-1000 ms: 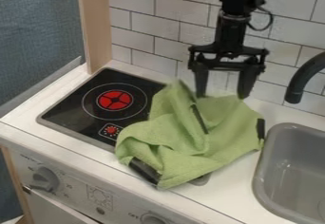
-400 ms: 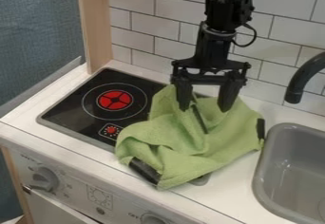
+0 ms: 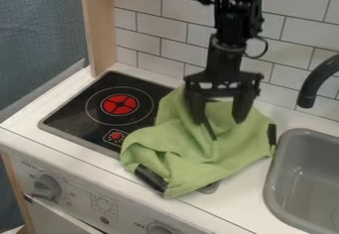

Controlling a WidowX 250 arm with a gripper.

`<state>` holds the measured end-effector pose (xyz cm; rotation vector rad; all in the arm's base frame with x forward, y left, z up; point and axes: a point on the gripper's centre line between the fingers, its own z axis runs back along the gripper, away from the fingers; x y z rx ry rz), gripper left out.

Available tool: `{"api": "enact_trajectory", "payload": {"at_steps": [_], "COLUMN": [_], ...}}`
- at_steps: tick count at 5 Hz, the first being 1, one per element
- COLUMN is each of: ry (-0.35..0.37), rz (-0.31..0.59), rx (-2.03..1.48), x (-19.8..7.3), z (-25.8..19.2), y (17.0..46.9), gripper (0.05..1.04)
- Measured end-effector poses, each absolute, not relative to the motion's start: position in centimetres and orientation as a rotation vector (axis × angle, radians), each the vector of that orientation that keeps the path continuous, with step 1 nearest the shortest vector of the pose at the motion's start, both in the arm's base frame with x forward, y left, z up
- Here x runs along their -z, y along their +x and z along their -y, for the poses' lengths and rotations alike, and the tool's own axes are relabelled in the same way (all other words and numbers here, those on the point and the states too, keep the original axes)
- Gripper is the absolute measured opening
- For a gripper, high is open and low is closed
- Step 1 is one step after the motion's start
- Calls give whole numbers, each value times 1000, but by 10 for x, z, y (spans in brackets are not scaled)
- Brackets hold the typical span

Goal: Unfold the cloth from right to left

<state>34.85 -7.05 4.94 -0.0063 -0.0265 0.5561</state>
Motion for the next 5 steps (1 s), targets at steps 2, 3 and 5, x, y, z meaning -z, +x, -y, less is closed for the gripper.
{"api": "enact_trajectory", "payload": {"at_steps": [2, 3, 5], "ry": [-19, -14, -8], "rz": [1, 10, 19], "rx": [-529, -534, -551], "x": [-41, -41, -41], "z": [74, 73, 72], "y": [350, 351, 352], "gripper": [938, 632, 136]}}
